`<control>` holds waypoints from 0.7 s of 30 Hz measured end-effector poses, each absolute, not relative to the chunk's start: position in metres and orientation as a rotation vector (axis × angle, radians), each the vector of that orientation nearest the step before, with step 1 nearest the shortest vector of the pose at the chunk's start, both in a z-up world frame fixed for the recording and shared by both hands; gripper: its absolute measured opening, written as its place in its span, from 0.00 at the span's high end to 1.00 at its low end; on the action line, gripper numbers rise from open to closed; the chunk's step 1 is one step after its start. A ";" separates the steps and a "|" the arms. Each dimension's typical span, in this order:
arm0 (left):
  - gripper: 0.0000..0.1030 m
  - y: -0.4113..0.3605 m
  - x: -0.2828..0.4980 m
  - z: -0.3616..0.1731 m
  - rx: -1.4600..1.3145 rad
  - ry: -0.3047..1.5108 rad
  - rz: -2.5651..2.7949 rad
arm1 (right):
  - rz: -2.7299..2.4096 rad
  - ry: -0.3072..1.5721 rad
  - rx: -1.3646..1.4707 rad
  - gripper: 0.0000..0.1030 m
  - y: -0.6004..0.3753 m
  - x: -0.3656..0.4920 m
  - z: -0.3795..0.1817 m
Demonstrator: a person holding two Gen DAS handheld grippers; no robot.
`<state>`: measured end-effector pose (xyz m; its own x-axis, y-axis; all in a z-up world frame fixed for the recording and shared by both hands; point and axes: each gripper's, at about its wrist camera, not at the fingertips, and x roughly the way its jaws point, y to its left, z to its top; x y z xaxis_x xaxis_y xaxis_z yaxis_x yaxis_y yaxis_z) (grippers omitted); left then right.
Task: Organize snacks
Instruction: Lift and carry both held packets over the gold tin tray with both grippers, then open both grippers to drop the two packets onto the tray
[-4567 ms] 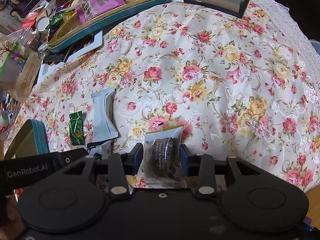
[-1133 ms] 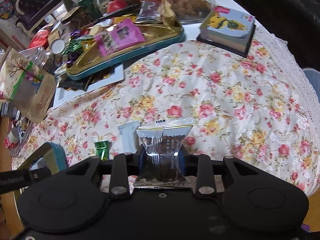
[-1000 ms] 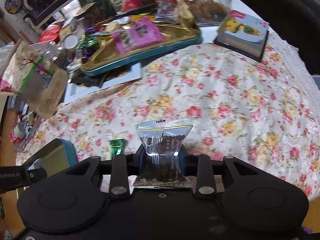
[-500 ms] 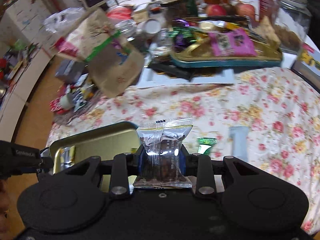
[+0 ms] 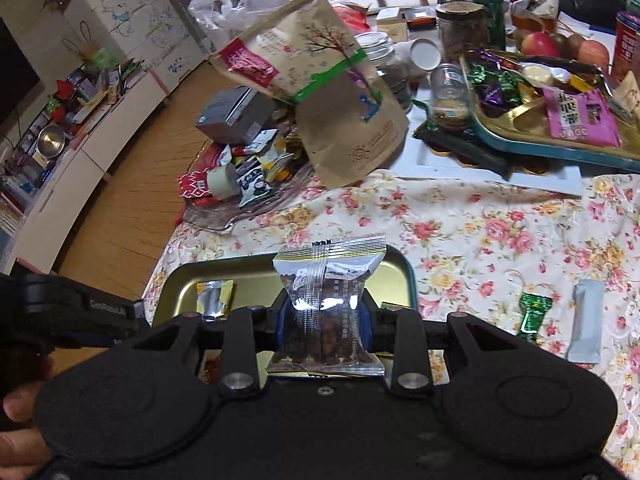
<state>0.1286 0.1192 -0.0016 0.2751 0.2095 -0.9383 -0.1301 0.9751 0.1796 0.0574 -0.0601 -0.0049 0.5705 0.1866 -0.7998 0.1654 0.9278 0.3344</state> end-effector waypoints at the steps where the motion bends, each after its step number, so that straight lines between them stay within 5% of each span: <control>1: 0.59 0.119 0.128 -0.002 0.076 1.269 0.233 | 0.017 0.970 0.399 0.67 -0.059 0.058 -0.005; 21: 0.55 0.109 0.127 -0.001 0.070 1.273 0.202 | 0.074 0.923 0.409 0.60 -0.050 0.059 0.000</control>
<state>0.1267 0.1093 -0.0013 0.2781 0.1895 -0.9417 -0.1118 0.9801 0.1642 0.0589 -0.0497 -0.0005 0.6067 0.2352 -0.7594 0.1115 0.9207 0.3741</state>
